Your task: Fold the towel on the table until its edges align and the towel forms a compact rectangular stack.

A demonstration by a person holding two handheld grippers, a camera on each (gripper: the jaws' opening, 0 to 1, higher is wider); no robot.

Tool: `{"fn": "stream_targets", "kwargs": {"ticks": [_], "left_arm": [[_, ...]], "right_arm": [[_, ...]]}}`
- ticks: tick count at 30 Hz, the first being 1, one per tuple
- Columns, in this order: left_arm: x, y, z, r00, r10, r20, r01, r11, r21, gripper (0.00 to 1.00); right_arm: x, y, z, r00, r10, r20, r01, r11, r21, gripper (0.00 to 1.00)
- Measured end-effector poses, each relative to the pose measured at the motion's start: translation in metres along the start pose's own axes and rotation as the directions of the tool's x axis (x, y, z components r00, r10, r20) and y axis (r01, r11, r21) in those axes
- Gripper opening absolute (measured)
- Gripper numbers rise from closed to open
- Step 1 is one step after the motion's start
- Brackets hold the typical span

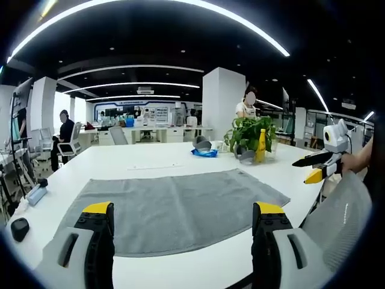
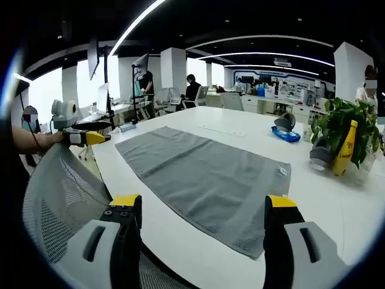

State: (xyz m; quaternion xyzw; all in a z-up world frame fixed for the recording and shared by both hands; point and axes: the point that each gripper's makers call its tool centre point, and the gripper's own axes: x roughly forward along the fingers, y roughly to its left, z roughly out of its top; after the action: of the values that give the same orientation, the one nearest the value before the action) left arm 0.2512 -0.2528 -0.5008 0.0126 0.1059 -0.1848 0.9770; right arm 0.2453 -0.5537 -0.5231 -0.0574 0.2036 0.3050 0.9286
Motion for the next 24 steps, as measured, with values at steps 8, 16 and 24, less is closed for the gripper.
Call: {"fn": "stream_targets", "kwargs": {"ticks": [8,16,24], "left_arm": [[0.0001,-0.0007,-0.0005,1.000,-0.002,-0.003,0.002,1.000,0.008,0.98],[-0.0011,-0.0016,-0.0013,1.000,-0.008,-0.005,0.008,1.000,0.006,0.98],[-0.0011,-0.0014,-0.0033,1.000,-0.009,-0.016,0.009,1.000,0.008,0.98]], "right_arm": [[-0.0002,-0.0034,-0.0020,1.000,-0.008,-0.007,0.008,1.000,0.014,0.82],[-0.0004,-0.0032,-0.0044,1.000,-0.012,-0.021,0.012,1.000,0.013,0.81],[-0.0014,-0.0048,-0.0031,1.000,-0.020,-0.012,0.021,0.999,0.025,0.80]]}}
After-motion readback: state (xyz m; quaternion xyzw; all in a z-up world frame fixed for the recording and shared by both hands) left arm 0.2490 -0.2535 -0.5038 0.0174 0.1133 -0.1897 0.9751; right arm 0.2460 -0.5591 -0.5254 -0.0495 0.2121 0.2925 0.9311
